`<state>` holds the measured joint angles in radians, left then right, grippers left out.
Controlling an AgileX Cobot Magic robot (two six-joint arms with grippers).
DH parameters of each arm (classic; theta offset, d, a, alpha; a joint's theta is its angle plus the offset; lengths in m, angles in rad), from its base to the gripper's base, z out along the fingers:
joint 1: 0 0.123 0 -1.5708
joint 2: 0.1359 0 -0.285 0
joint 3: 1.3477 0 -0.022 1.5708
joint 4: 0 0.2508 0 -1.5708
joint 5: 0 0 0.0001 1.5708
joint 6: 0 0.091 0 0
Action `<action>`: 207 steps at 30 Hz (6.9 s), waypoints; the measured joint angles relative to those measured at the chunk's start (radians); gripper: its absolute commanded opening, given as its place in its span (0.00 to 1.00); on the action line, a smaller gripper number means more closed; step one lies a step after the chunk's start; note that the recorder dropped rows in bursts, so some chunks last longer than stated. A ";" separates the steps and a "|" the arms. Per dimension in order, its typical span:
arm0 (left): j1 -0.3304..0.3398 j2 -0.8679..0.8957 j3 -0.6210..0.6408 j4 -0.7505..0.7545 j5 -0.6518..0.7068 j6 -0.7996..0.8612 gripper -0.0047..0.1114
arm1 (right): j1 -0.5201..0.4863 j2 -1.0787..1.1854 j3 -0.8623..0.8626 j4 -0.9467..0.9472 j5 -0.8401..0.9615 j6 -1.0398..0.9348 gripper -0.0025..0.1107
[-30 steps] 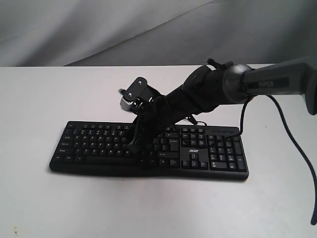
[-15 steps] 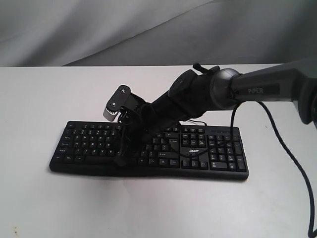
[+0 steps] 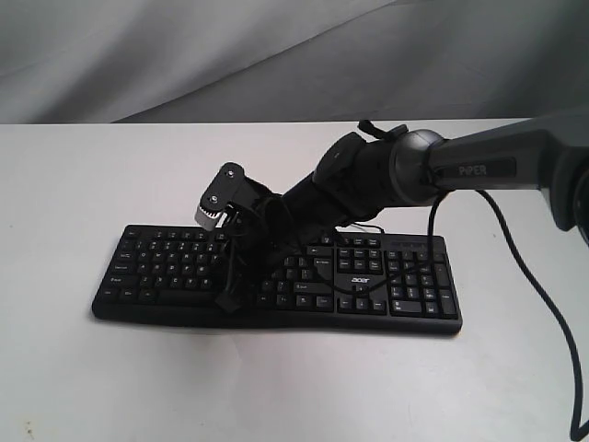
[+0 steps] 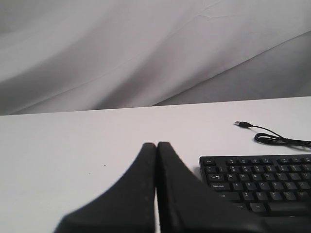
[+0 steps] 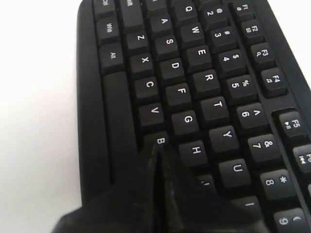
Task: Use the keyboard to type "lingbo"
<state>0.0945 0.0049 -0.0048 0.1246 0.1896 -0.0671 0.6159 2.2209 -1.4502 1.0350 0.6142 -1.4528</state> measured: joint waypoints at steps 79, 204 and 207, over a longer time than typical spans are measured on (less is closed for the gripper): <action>0.000 0.000 0.000 0.000 0.000 0.000 0.04 | 0.033 0.093 -0.117 0.058 -0.068 0.058 0.02; 0.000 0.000 0.000 0.000 0.000 0.000 0.04 | -0.107 0.011 -0.017 -0.092 0.014 0.129 0.02; 0.000 0.000 0.000 0.000 0.000 0.000 0.04 | -0.107 0.011 -0.017 -0.092 0.014 0.127 0.02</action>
<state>0.0945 0.0049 -0.0048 0.1246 0.1896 -0.0671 0.5089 2.2315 -1.4676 0.9433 0.6286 -1.3259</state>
